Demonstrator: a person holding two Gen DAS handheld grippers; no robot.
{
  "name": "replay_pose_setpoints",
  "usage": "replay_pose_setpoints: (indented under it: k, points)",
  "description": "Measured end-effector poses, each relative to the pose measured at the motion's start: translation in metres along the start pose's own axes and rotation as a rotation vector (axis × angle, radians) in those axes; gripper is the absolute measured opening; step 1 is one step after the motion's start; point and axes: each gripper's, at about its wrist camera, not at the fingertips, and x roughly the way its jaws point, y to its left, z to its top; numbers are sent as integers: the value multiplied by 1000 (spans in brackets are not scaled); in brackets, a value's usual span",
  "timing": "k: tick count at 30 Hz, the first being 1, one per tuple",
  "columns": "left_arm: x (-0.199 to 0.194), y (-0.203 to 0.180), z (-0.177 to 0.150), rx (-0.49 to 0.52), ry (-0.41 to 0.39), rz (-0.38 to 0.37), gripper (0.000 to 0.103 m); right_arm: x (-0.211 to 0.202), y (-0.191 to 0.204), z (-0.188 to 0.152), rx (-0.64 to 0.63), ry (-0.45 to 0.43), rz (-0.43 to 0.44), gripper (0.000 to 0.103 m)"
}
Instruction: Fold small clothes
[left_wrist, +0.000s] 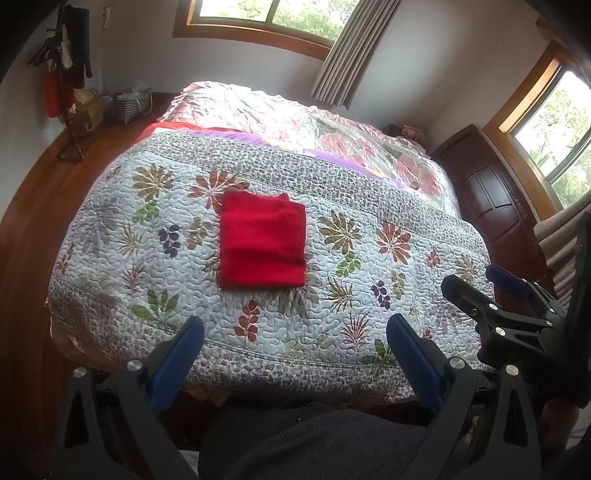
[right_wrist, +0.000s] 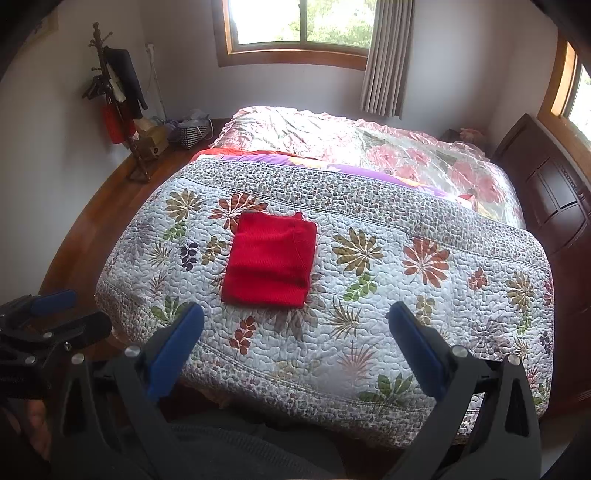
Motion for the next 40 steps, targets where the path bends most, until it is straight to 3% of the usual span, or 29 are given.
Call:
replay_pose_setpoints:
  k: [40]
  points:
    - [20, 4, 27, 32, 19, -12, 99, 16, -12, 20, 17, 2, -17, 100]
